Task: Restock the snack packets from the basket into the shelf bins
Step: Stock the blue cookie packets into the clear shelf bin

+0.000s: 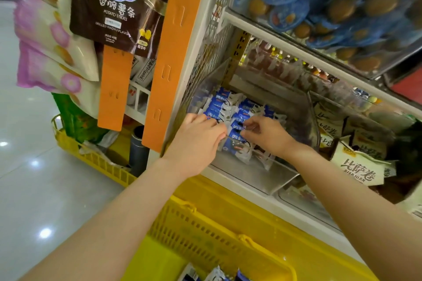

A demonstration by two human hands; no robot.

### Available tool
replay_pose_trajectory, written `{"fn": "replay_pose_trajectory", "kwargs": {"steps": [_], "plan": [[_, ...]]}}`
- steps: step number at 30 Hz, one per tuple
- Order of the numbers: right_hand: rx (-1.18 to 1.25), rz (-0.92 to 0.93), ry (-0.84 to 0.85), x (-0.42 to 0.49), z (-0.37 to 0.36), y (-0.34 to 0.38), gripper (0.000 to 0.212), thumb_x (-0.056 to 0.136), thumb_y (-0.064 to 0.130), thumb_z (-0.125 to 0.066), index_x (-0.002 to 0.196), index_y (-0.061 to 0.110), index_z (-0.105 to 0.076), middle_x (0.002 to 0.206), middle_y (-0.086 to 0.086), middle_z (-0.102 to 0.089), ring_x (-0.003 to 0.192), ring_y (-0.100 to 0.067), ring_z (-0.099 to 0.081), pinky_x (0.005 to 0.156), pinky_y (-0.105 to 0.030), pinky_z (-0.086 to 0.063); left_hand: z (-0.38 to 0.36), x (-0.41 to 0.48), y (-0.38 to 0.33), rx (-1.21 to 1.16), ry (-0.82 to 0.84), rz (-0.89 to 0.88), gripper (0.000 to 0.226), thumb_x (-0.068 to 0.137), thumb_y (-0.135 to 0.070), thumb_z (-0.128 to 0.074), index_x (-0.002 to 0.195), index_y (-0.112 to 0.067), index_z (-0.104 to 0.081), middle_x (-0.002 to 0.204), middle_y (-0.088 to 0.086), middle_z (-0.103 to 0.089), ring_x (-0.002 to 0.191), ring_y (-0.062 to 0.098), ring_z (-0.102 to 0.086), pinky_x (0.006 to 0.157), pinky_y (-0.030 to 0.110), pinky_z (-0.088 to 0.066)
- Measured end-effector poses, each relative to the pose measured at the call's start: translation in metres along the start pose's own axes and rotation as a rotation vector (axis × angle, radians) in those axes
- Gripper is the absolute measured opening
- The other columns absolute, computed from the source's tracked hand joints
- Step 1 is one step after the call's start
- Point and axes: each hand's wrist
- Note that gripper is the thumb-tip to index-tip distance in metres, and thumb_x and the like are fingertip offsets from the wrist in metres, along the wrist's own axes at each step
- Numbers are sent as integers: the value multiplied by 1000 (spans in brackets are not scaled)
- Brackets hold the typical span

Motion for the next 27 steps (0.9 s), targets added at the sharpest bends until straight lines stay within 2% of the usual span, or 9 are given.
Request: {"fn": "replay_pose_trajectory", "kwargs": {"steps": [3, 5, 7, 11, 13, 17, 20, 24, 27], "plan": [[76, 30, -184, -27, 5, 14, 26, 94, 33, -52, 115, 20, -60, 106, 5, -63, 94, -7, -56, 77, -16, -41, 6, 1, -5, -29, 68, 26, 24, 99, -22, -34, 115, -25, -53, 113, -5, -60, 108, 16, -45, 97, 32, -21], [84, 84, -228, -57, 2, 23, 27, 95, 34, -48, 118, 23, -58, 110, 7, -62, 94, -5, -56, 77, -14, -44, 10, 0, -10, -47, 79, 45, 24, 99, -21, -36, 117, -25, -52, 116, -5, -57, 113, 15, -44, 102, 32, -22], [0, 145, -214, -89, -6, 25, 36, 96, 36, -45, 129, 22, -51, 123, 5, -58, 106, -6, -55, 91, -22, -45, 13, -4, -16, -47, 74, 54, 26, 99, -21, -37, 121, -23, -49, 121, -2, -54, 116, 16, -42, 104, 33, -24], [-165, 262, -243, -137, -22, 19, 47, 96, 30, -46, 141, 19, -38, 144, 6, -39, 136, -4, -28, 112, -18, -16, 11, -21, -38, -39, 60, 59, 37, 98, -22, -39, 135, -18, -40, 140, 2, -39, 132, 18, -30, 111, 33, -24], [-140, 270, -303, -158, -33, 10, 44, 94, 24, -51, 137, 16, -43, 139, 6, -42, 133, -2, -29, 111, -16, -15, 5, -36, -49, -8, 25, 45, 40, 97, -21, -40, 137, -16, -39, 139, 3, -40, 131, 19, -30, 112, 34, -21], [-95, 208, -347, -192, -74, -13, 26, 88, 18, -62, 113, 12, -59, 107, -1, -60, 102, -10, -51, 93, -18, -29, -24, -75, -65, -6, 94, 17, 28, 97, -23, -38, 124, -19, -46, 118, 1, -49, 110, 19, -40, 95, 32, -29], [-50, 105, -249, -206, -117, -35, 23, 88, 19, -63, 109, 12, -61, 103, 0, -60, 97, -18, -58, 85, -18, -37, -66, -115, -68, -64, 280, 151, 25, 98, -25, -32, 120, -20, -44, 117, -3, -46, 108, 15, -40, 95, 30, -31], [-19, -97, 77, -220, -184, -74, 34, 97, 33, -43, 130, 23, -45, 124, 6, -48, 117, -10, -46, 91, -18, -38, -130, -174, -52, -87, 606, 276, 26, 100, -23, -33, 123, -17, -44, 122, 0, -47, 110, 16, -43, 97, 30, -36], [30, -230, 263, -226, -227, -95, 40, 99, 32, -42, 137, 22, -37, 137, 2, -43, 125, -13, -43, 96, -21, -37, -172, -204, -35, -113, 779, 350, 31, 100, -25, -34, 129, -15, -41, 128, 4, -46, 115, 19, -44, 97, 31, -36]]}}
Point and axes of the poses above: each hand's wrist, its own x-axis towards the middle knuckle, its own z-axis out of the back of the hand, y = z × x
